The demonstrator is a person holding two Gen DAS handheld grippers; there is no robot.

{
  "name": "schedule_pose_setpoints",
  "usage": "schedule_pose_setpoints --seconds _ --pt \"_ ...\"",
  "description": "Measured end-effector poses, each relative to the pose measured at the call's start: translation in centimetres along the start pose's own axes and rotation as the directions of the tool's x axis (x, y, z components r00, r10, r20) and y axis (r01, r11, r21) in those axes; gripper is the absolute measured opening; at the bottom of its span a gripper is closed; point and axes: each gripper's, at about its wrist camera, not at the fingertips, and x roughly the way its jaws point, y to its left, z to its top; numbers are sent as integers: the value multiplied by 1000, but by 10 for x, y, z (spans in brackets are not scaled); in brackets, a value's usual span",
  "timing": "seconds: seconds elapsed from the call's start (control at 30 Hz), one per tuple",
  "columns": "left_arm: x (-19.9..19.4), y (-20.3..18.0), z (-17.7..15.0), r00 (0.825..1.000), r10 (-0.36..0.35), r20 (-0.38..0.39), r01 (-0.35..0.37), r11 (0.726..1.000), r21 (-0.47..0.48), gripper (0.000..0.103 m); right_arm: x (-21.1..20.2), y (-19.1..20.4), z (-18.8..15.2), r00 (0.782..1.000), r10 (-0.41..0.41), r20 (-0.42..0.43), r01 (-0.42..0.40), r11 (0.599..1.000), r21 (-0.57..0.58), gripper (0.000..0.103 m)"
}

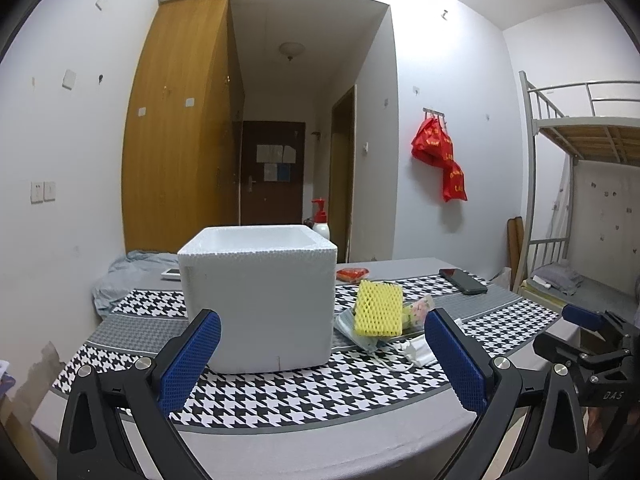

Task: Organize soft objects

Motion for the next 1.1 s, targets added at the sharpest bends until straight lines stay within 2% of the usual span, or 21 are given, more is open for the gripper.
schedule_pose_setpoints --seconds 0.5,1.1 --pt "-2 0 1 1000 30 4 -30 1000 -3 102 -3 -2 1 1000 -4 6 4 1000 -2 103" --pt "6 -3 4 1000 3 -9 -3 1000 -1 102 1 -4 4 1000 1 5 -1 1000 2 103"
